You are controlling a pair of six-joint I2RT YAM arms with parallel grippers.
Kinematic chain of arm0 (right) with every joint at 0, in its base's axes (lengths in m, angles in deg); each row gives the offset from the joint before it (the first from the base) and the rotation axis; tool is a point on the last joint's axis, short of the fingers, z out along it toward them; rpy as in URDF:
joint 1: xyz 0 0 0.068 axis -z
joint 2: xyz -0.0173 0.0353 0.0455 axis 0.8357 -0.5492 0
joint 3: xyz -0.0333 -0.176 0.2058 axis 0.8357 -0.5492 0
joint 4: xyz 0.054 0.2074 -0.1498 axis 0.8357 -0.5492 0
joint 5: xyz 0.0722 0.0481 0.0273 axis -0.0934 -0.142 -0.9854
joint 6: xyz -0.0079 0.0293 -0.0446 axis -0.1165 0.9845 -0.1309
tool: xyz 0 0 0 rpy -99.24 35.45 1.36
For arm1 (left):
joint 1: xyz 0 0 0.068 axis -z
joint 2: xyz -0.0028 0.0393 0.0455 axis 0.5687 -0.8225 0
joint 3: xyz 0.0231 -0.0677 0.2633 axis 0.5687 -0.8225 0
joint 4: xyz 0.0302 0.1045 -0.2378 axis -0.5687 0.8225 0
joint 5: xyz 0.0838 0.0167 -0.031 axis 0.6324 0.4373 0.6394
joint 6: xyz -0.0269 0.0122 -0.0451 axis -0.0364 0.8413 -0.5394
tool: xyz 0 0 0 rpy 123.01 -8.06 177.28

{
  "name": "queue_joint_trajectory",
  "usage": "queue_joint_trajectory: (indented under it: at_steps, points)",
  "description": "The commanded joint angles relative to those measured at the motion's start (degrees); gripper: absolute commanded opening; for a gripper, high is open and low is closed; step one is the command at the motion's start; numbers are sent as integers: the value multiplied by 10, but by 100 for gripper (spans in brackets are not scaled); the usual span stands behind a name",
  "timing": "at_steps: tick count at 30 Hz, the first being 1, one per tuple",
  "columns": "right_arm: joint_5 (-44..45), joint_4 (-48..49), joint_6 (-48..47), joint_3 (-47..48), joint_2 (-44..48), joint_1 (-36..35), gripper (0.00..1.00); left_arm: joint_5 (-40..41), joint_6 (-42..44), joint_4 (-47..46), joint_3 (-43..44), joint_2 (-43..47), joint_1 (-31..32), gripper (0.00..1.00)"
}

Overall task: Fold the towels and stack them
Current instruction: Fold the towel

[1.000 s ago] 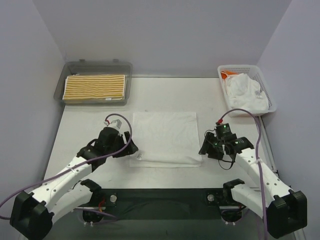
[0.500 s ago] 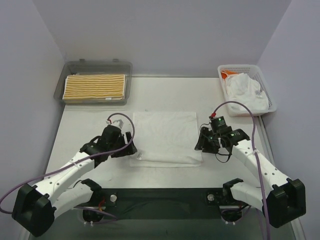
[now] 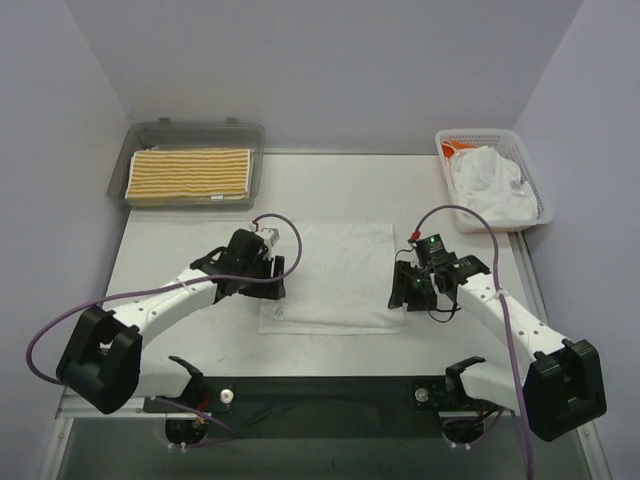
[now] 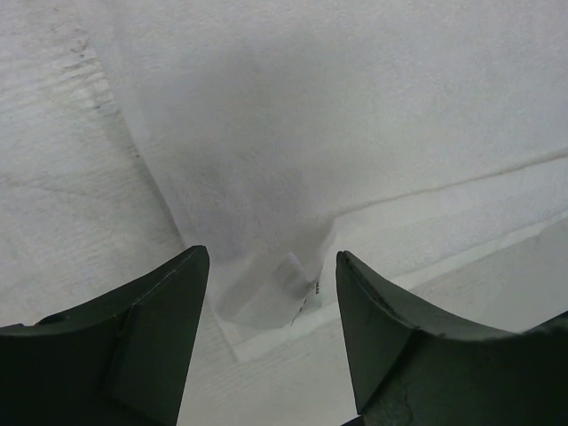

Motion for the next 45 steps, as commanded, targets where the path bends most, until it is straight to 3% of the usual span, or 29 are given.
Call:
queue_joint_trajectory:
  at_steps: [1,15,18,22,25,26,45]
  points:
    - [-20,-15,-30,4,-13,-1,49,-59,46,-23,27,-18,2,69]
    - [-82,-15,-70,-2,-57,-3,48,-108,77,-5,49,-85,4,62]
    - [-80,-15,-67,-4,-61,-4,47,-110,82,2,54,-93,5,54]
    - [-78,-16,-63,-7,-69,-4,44,-109,86,10,60,-93,6,34]
    - [-78,-16,-62,-9,-74,-5,42,-108,89,13,63,-92,5,27]
    - [-78,-16,-61,-9,-76,-5,42,-108,91,12,64,-92,6,21]
    - [-52,-24,-50,-7,-100,-15,37,-91,96,23,76,-85,5,14]
